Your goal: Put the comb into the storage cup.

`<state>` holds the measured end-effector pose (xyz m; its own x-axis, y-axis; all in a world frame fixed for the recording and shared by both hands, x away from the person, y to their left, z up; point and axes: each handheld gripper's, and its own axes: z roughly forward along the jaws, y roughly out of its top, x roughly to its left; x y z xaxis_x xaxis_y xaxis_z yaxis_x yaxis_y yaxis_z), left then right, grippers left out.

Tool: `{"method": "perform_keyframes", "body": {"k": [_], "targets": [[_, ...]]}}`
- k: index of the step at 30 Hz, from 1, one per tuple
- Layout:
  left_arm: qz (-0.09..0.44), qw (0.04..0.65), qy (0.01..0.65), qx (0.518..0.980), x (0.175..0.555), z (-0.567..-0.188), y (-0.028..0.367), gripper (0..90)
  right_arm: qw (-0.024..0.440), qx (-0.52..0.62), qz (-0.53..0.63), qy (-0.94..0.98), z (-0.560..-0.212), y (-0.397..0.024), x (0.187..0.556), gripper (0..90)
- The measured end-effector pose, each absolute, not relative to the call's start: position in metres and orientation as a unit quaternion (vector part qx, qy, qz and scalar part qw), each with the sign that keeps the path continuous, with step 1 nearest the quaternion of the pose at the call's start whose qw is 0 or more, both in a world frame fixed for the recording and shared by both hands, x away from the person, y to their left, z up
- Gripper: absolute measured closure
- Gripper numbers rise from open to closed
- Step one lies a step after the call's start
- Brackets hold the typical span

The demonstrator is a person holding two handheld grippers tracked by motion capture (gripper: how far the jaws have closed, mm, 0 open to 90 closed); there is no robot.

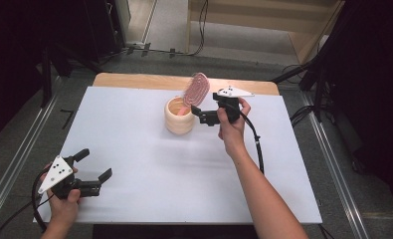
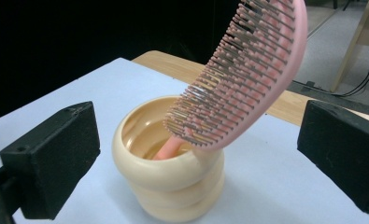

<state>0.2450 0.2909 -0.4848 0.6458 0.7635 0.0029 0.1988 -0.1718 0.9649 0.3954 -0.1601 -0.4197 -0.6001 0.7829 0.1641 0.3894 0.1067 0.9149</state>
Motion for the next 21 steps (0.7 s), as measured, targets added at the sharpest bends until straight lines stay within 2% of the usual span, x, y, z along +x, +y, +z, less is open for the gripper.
{"method": "perform_keyframes", "body": {"k": [21], "targets": [[0.257,0.550,0.334,0.721,0.245,-0.485,0.290,0.0,0.194,0.402,0.534,0.718,-0.429,-0.186,0.366,0.0]]}}
